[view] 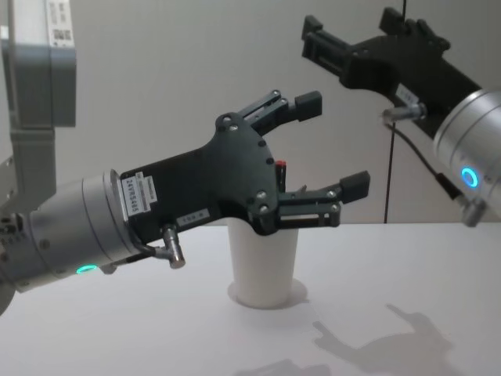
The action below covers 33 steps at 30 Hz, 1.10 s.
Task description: Place the pen into the pen holder.
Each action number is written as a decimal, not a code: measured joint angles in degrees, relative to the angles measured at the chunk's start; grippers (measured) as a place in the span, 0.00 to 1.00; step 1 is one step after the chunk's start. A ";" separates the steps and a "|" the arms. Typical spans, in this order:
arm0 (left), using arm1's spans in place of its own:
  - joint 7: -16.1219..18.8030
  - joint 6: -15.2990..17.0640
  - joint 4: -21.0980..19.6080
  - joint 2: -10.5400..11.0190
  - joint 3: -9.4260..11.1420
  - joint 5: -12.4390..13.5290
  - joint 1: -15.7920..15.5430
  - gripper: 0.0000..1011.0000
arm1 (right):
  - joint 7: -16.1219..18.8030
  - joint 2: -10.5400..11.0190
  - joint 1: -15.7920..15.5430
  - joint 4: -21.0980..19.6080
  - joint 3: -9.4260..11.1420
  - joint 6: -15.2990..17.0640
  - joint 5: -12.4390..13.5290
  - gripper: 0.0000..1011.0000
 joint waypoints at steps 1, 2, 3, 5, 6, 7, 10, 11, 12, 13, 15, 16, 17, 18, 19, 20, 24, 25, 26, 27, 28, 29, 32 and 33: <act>0.00 0.00 0.00 0.00 0.00 0.00 0.00 0.99 | -0.18 0.07 -0.10 -0.21 0.04 0.00 0.02 0.99; 0.00 0.00 0.00 0.00 0.00 0.00 0.00 0.99 | -0.46 0.21 -0.30 -0.61 0.15 0.00 0.05 0.99; 0.00 0.00 0.00 0.00 0.00 0.00 0.00 0.99 | -0.61 0.30 -0.44 -0.80 0.21 0.00 0.06 0.99; 0.00 0.00 0.00 0.00 0.00 0.00 0.00 0.99 | -1.07 0.51 -0.77 -1.48 0.39 0.00 0.06 0.99; 0.00 0.00 0.00 0.00 0.00 0.00 0.00 0.99 | -1.31 0.61 -0.90 -1.70 0.44 0.00 0.06 0.99; 0.00 0.00 0.00 0.00 0.00 0.00 0.00 0.99 | -1.68 0.78 -1.18 -2.17 0.55 0.00 0.05 0.99; 0.00 0.00 0.00 0.00 0.00 0.00 0.00 0.99 | -2.26 1.05 -1.64 -2.93 0.71 0.00 0.01 0.99; 0.00 0.00 0.00 0.00 0.00 0.00 0.00 0.99 | -2.76 1.30 -2.07 -3.57 0.84 0.01 -0.05 0.99; 0.00 0.00 0.00 0.00 0.00 0.00 0.00 0.99 | -2.89 1.41 -2.25 -3.84 0.89 0.01 -0.07 0.99; 0.00 0.00 0.00 0.00 0.00 0.00 0.00 0.99 | -3.10 1.52 -2.46 -4.13 0.94 0.01 -0.10 0.99; 0.00 0.00 0.00 0.00 0.00 0.00 0.00 0.99 | -3.90 1.92 -3.19 -5.05 1.12 0.03 -0.18 0.99; 0.00 0.00 0.00 0.00 0.00 0.00 0.00 0.99 | -4.39 2.23 -3.81 -5.80 1.27 0.03 -0.26 0.99; 0.00 0.00 0.00 0.00 0.00 0.00 0.00 0.99 | -4.73 2.43 -4.19 -6.13 1.36 0.03 -0.28 0.99; 0.00 0.00 0.00 0.00 0.00 0.00 0.00 0.99 | -4.98 2.54 -4.38 -6.42 1.40 0.03 -0.30 0.99; 0.00 0.00 0.00 0.00 0.00 0.00 0.00 0.99 | -5.22 2.75 -4.78 -6.84 1.51 0.03 -0.32 0.99; 0.00 0.00 0.00 0.00 0.00 0.00 0.00 0.99 | -5.78 3.08 -5.39 -7.46 1.66 0.03 -0.32 0.99; 0.00 0.00 0.00 0.00 0.00 0.00 0.00 0.99 | -6.89 3.93 -6.87 -8.91 2.07 0.00 -0.31 0.99; 0.00 0.00 0.00 0.00 0.00 0.00 0.00 0.99 | -7.07 4.05 -7.09 -9.12 2.13 -0.01 -0.30 0.99; 0.00 0.00 0.00 0.00 0.00 0.00 0.00 0.99 | -7.37 4.29 -7.52 -9.55 2.26 -0.01 -0.29 0.99; 0.00 0.00 0.00 0.00 0.00 0.00 0.00 0.99 | -7.37 4.29 -7.52 -9.55 2.26 -0.01 -0.29 0.99; 0.00 0.00 0.00 0.00 0.00 0.00 0.00 0.99 | -7.62 4.49 -7.87 -9.90 2.34 -0.03 -0.28 0.99; 0.00 0.00 0.00 0.00 0.00 0.00 0.00 0.99 | -7.76 4.59 -8.05 -10.06 2.40 -0.03 -0.26 0.99; 0.00 0.00 0.00 0.00 0.00 0.00 0.00 0.99 | -8.36 5.01 -8.78 -10.76 2.59 -0.05 -0.23 0.99; 0.00 0.00 0.00 0.00 0.00 0.00 0.00 0.99 | -8.36 5.01 -8.78 -10.76 2.59 -0.05 -0.23 0.99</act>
